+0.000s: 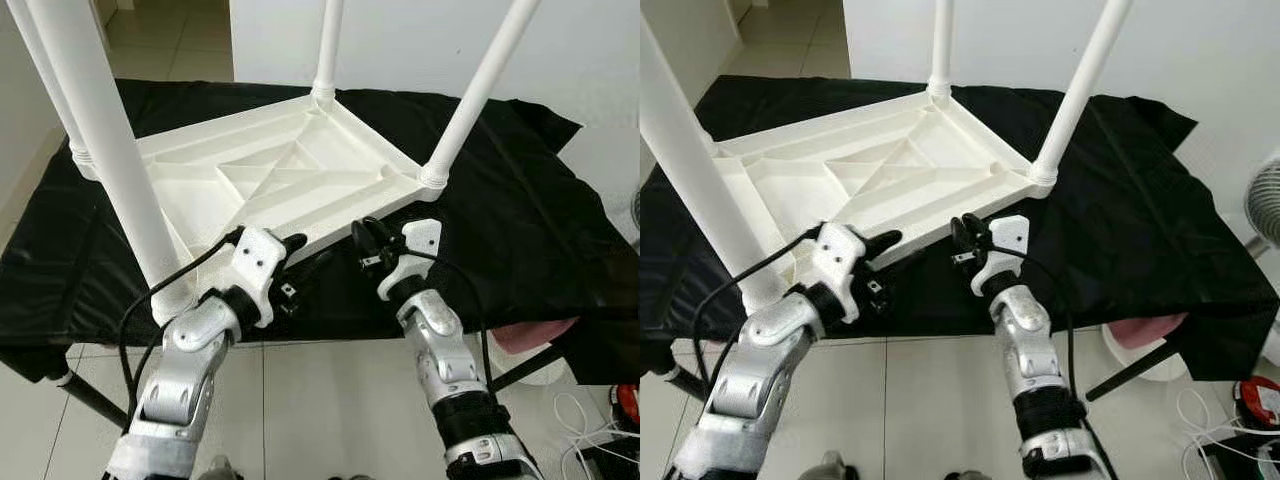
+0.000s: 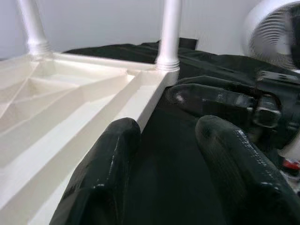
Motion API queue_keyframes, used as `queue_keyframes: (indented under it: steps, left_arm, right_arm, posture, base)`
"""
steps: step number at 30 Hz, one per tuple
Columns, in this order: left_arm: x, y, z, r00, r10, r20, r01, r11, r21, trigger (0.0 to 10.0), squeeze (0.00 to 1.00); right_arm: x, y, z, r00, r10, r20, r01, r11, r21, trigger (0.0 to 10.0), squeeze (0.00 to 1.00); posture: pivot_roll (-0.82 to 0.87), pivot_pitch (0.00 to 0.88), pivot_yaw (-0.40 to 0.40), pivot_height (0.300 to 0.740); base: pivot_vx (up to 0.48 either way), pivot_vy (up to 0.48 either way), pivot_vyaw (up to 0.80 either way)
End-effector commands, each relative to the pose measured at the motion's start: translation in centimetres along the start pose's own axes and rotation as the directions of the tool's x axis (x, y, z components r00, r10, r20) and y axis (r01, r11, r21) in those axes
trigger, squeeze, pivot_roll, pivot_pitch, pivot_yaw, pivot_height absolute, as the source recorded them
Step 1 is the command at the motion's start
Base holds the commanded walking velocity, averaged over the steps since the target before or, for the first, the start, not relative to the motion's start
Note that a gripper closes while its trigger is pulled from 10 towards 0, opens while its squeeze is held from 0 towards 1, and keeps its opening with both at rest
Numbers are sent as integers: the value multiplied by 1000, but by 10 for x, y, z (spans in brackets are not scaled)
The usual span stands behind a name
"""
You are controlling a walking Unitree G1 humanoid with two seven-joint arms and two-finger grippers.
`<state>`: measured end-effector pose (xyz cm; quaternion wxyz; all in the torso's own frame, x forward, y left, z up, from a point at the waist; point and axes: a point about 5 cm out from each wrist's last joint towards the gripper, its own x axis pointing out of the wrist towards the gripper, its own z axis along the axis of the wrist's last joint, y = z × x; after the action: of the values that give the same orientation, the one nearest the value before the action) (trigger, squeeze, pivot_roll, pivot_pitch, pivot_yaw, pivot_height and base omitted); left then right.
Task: Building children table
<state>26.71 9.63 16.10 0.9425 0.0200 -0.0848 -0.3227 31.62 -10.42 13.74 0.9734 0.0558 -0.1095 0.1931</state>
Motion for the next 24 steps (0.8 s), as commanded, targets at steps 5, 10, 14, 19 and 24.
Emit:
queue_keyframes:
  steps: [5, 10, 14, 19, 24]
  left_arm:
    - [-20, -11, -9, 998, 50, -32, -53, 996, -70, 10000, 0]
    - [-39, -9, -6, 997, 64, -48, -67, 995, -78, 10000, 0]
    - [-45, -6, -4, 996, 78, -54, -81, 994, -71, 10000, 0]
    - [-58, -3, 3, 990, 127, -58, -130, 991, -43, 10000, 0]
    - [-70, -2, 9, 984, 167, -61, -168, 986, -14, 10000, 0]
  right_arm:
    - [-10, 10, -6, 1000, 23, -11, -23, 1000, -11, 10000, 0]
    - [-13, 12, -11, 999, 38, -32, -38, 999, -14, 10000, 0]
    - [-13, 12, -12, 998, 43, -35, -43, 999, -15, 10000, 0]
    - [-7, 14, -13, 997, 63, -41, -63, 998, -13, 10000, 0]
    - [-3, 15, -13, 996, 80, -42, -81, 997, -9, 10000, 0]
  posture:
    - [114, 17, -96, 740]
    - [139, 21, -108, 740]
    - [158, 27, -118, 740]
    - [211, 44, -139, 740]
    - [234, 50, -148, 740]
  base:
    - [0, 0, 0]
    - [0, 0, 0]
    - [0, 0, 0]
    - [0, 0, 0]
    - [0, 0, 0]
